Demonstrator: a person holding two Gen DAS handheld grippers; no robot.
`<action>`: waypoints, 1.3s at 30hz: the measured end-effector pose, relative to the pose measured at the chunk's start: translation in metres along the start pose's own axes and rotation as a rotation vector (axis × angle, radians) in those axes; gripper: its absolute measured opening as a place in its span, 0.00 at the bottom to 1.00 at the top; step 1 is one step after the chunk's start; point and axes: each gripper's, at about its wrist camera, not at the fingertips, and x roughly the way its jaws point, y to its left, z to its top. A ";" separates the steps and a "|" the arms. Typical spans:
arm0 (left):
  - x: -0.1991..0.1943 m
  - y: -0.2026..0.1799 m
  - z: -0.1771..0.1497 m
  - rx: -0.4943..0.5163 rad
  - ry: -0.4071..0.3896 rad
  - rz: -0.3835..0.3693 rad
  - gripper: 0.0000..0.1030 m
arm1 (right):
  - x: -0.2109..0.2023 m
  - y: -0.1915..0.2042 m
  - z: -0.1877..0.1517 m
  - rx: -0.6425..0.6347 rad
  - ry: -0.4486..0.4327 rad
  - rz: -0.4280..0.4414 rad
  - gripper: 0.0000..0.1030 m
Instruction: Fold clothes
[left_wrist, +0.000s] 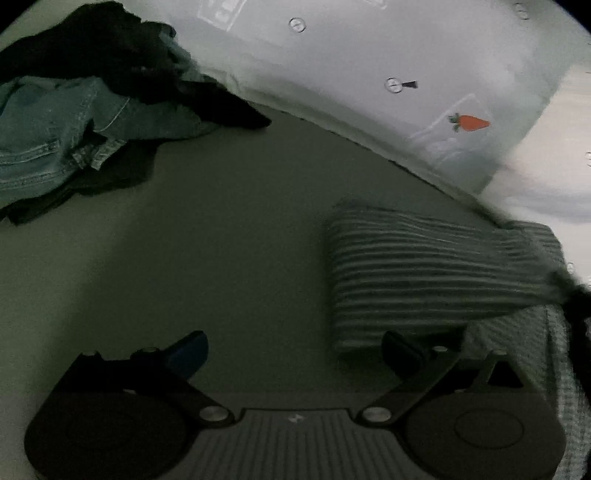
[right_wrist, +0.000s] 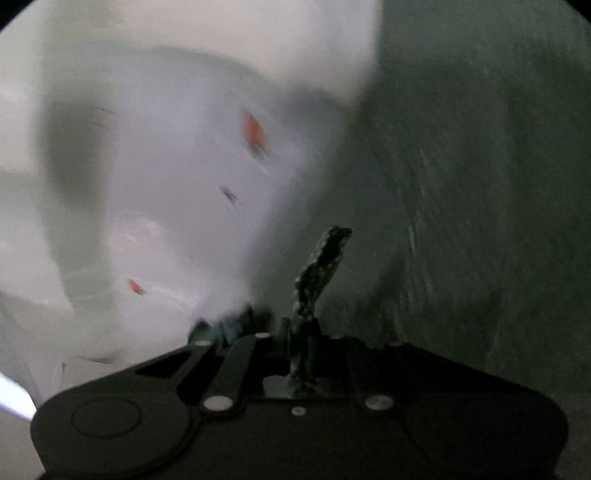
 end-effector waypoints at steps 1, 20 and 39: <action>-0.006 -0.007 -0.007 0.000 -0.003 -0.004 0.97 | -0.020 0.006 0.011 -0.048 -0.051 0.002 0.08; -0.049 -0.206 -0.188 0.063 0.088 0.021 0.97 | -0.280 -0.114 0.166 -0.379 -0.242 -0.424 0.09; -0.015 -0.273 -0.237 0.028 0.207 0.258 1.00 | -0.224 -0.196 0.222 -0.383 0.144 -0.397 0.04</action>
